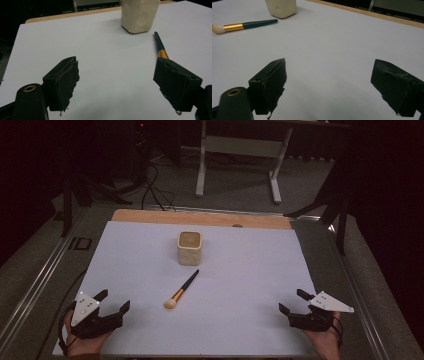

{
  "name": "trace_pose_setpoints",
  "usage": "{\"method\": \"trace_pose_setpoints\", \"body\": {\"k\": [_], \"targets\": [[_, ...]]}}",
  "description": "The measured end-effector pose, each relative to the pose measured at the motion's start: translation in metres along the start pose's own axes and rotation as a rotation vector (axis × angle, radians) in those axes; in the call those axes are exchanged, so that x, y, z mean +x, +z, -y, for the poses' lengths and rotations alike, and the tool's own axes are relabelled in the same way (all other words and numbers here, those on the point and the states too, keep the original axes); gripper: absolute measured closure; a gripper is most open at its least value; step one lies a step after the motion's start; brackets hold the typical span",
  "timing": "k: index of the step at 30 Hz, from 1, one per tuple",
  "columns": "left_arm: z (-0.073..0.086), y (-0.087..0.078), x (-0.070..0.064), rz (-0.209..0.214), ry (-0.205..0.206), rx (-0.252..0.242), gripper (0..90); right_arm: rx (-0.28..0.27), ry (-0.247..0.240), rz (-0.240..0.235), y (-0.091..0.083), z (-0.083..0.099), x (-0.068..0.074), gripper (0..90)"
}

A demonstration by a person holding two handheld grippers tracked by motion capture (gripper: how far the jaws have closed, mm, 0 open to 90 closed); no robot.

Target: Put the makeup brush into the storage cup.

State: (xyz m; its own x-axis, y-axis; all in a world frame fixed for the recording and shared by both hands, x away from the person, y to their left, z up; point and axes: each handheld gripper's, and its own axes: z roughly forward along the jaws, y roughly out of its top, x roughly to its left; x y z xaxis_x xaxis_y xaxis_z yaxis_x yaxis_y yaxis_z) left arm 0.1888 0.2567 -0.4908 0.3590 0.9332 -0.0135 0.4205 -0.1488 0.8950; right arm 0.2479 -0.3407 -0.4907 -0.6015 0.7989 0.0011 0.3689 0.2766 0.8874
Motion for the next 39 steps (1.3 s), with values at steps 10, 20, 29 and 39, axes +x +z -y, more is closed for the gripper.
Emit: {"method": "trace_pose_setpoints", "body": {"k": [10, 20, 29, 39], "targets": [[-0.001, 0.001, 0.0, -0.001, -0.018, 0.011, 18.7, -0.016, 0.012, 0.019, -0.003, 0.0, -0.003, 13.2], [-0.006, -0.002, -0.002, -0.003, -0.018, 0.001, 18.4, -0.014, 0.004, 0.023, -0.002, 0.0, -0.002, 13.2], [-0.017, -0.003, -0.008, 0.024, -0.003, 0.003, 18.9, -0.024, 0.02, 0.029, -0.004, 0.0, -0.004, 13.6], [-0.031, -0.012, -0.014, 0.042, 0.021, -0.024, 19.0, -0.031, 0.024, 0.038, -0.005, 0.0, -0.005, 13.6]]}}
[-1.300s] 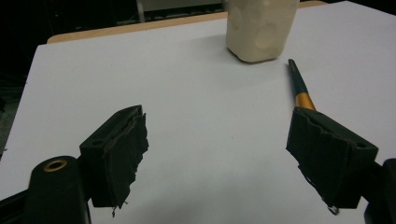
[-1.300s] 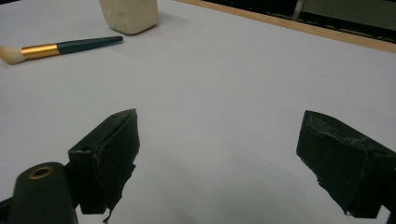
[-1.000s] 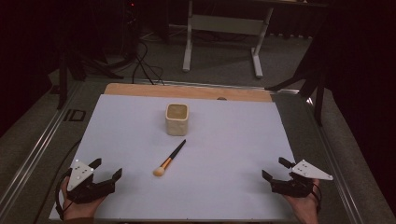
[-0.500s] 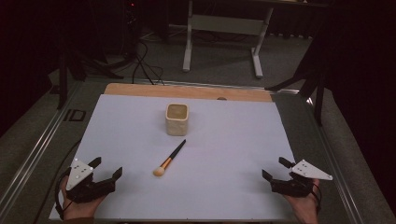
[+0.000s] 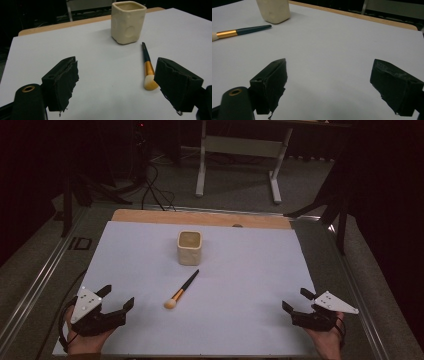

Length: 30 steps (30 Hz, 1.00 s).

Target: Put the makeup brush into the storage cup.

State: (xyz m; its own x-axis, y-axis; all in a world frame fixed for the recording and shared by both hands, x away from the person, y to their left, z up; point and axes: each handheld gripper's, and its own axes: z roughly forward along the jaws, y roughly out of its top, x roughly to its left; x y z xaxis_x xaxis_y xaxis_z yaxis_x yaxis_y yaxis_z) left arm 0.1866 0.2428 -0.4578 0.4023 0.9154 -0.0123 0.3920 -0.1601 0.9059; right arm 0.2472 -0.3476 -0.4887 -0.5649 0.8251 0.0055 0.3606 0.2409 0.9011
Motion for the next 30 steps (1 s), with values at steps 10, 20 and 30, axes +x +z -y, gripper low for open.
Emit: {"method": "trace_pose_setpoints", "body": {"k": [10, 20, 30], "targets": [[-0.015, -0.002, -0.002, 0.012, 0.021, -0.018, 19.1, -0.004, 0.003, 0.003, 0.0, 0.0, -0.001, 13.6], [-0.028, 0.004, -0.006, 0.017, 0.041, -0.035, 19.7, -0.011, 0.004, -0.004, -0.001, 0.0, -0.001, 13.6], [-0.037, 0.014, -0.006, 0.02, 0.047, -0.023, 19.3, -0.015, 0.006, -0.001, -0.002, 0.0, -0.001, 13.6]]}}
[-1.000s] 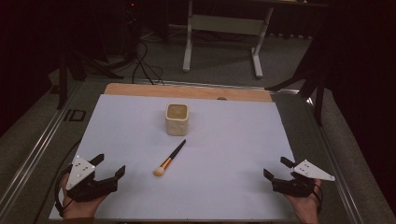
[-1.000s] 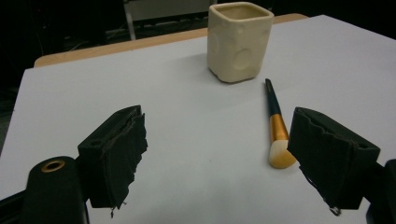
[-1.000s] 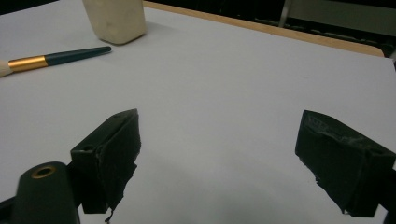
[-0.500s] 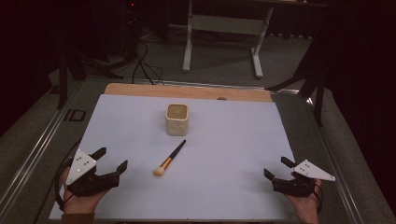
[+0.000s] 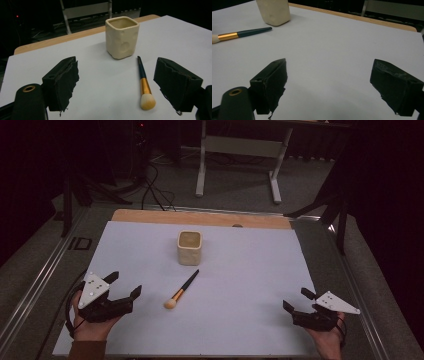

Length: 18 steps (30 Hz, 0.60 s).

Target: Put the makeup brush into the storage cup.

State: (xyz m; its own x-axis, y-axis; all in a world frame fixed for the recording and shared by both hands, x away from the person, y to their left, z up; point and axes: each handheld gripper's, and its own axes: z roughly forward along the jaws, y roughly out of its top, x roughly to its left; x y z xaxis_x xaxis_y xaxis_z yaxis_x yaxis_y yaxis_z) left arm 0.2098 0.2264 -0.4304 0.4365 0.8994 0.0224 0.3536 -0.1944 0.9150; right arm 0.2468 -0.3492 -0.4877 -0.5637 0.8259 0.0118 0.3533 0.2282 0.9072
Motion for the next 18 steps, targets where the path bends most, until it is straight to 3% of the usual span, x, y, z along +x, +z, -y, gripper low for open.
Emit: {"method": "trace_pose_setpoints", "body": {"k": [18], "targets": [[-0.008, 0.019, -0.005, 0.023, 0.004, 0.018, 18.5, -0.002, -0.005, 0.006, -0.001, 0.0, 0.0, 13.8]]}}
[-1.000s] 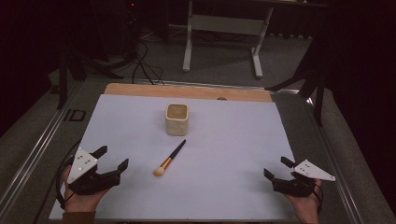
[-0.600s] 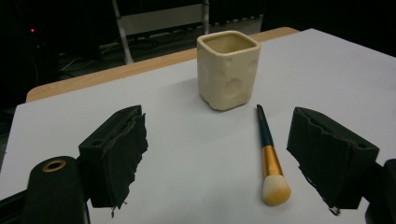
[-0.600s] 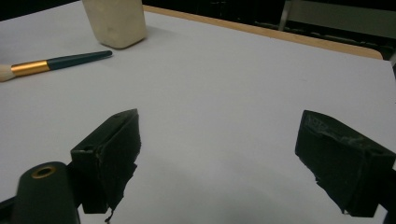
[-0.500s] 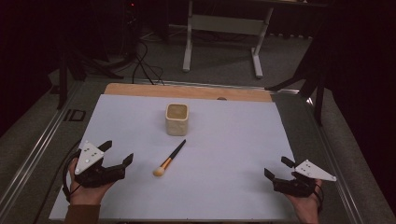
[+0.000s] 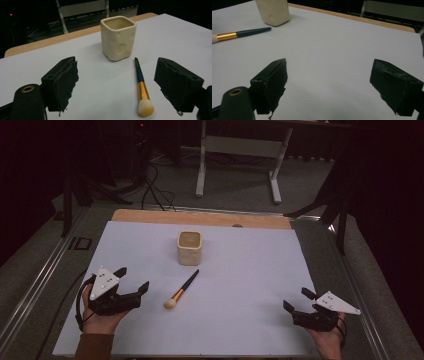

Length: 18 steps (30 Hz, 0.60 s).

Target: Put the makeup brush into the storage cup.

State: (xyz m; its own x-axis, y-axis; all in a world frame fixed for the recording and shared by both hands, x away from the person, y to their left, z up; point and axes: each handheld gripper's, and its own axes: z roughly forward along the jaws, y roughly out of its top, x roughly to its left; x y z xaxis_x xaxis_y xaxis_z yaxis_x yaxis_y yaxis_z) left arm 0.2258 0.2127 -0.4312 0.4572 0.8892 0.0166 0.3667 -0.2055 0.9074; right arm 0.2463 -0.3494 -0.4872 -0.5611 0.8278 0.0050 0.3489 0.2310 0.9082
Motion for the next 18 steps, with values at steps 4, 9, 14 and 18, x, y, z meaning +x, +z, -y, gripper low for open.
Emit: {"method": "trace_pose_setpoints", "body": {"k": [4, 9, 14, 18], "targets": [[-0.001, 0.004, -0.001, 0.007, 0.002, 0.005, 18.5, -0.001, -0.001, -0.001, 0.0, 0.0, 0.0, 13.8], [-0.004, 0.008, -0.001, 0.011, 0.013, 0.011, 18.5, -0.007, 0.0, 0.001, -0.001, 0.0, 0.0, 13.8], [-0.007, 0.011, -0.001, 0.013, 0.015, 0.013, 18.4, -0.007, 0.0, -0.001, -0.001, 0.0, 0.0, 13.8], [-0.01, 0.014, -0.001, 0.017, 0.023, 0.016, 18.4, -0.008, 0.0, -0.002, -0.001, 0.0, 0.0, 13.8]]}}
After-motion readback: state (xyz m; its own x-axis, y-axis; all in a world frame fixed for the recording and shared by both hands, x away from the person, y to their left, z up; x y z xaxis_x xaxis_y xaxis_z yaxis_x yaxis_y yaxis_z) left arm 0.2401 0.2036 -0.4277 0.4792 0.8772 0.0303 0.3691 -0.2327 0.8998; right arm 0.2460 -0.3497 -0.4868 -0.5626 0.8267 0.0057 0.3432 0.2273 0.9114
